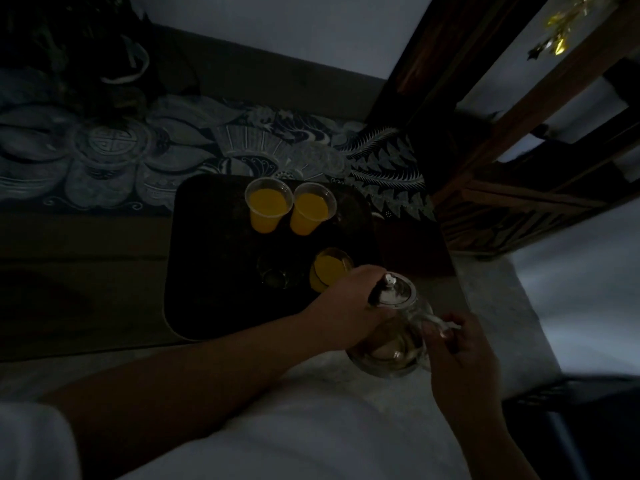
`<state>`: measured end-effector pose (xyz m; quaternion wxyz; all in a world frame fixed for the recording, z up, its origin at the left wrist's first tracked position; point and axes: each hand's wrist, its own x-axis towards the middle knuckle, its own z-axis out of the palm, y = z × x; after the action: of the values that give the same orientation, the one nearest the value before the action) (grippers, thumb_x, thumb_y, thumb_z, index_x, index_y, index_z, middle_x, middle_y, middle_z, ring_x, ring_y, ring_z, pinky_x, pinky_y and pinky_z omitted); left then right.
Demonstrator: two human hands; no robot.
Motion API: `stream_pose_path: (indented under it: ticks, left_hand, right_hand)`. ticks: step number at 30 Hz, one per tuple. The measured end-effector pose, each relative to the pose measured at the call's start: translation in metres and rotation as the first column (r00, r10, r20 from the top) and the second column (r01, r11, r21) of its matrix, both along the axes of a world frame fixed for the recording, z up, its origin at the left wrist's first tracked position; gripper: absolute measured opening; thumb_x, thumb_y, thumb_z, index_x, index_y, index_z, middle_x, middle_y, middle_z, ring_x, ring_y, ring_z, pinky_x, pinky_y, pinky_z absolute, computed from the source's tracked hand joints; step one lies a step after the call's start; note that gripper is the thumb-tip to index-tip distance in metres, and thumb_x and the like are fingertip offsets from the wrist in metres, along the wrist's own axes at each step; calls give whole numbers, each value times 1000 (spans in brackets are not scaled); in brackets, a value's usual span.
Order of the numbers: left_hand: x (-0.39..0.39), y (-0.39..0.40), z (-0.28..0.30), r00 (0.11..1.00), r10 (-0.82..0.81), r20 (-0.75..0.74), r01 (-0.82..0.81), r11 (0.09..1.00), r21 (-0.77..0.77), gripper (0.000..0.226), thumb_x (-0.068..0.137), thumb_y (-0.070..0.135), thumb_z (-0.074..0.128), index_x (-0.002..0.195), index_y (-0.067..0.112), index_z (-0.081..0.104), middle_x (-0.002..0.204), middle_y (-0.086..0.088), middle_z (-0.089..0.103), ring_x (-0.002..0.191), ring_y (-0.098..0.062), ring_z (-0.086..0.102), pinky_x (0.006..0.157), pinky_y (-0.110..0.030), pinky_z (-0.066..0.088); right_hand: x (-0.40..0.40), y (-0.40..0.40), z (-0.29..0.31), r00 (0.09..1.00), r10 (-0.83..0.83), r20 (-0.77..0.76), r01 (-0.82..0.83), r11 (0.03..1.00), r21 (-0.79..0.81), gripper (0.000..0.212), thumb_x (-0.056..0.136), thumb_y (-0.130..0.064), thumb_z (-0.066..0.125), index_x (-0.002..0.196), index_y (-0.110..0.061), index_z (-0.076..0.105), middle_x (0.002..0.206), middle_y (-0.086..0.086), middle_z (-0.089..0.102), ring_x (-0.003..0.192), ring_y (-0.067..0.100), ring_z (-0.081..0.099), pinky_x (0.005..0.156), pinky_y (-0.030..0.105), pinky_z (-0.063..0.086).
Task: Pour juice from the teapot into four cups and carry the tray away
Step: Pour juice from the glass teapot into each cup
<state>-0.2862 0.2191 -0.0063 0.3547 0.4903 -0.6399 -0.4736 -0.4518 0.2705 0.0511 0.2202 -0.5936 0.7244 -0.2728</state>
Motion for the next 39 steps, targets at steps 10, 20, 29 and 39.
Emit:
stream_pose_path:
  ticks: [10, 20, 29, 39]
  left_hand:
    - [26, 8, 9, 994, 106, -26, -106, 994, 5, 48, 90, 22, 65, 134, 12, 47, 134, -2, 51, 123, -14, 47, 98, -18, 36]
    - [47, 15, 0, 978, 203, -51, -205, 978, -29, 31, 88, 24, 67, 115, 13, 57, 112, -1, 58, 102, -11, 53, 84, -21, 43]
    - [57, 19, -9, 965, 240, -105, -237, 971, 41, 32, 89, 26, 66, 118, 13, 58, 115, -1, 57, 106, -12, 53, 88, -27, 45]
    - [61, 23, -21, 955, 256, -149, -245, 965, 88, 31, 90, 27, 65, 113, 9, 59, 110, -5, 60, 101, -16, 57, 89, -43, 51]
  right_hand:
    - [14, -15, 6, 989, 146, -39, -147, 989, -20, 11, 88, -15, 65, 95, -20, 58, 64, -6, 65, 60, -2, 60, 45, 14, 40]
    - [39, -26, 12, 957, 286, -56, -285, 958, 10, 9, 79, -36, 56, 85, -29, 56, 72, -20, 64, 67, -5, 59, 52, 8, 40]
    - [54, -36, 21, 935, 335, -119, -317, 937, 144, 14, 90, -22, 61, 83, -31, 53, 71, -29, 63, 60, -6, 58, 50, 25, 39]
    - [63, -42, 23, 901, 397, -173, -365, 911, 192, 14, 90, -22, 60, 82, -30, 52, 76, -25, 63, 62, -1, 58, 50, 27, 40]
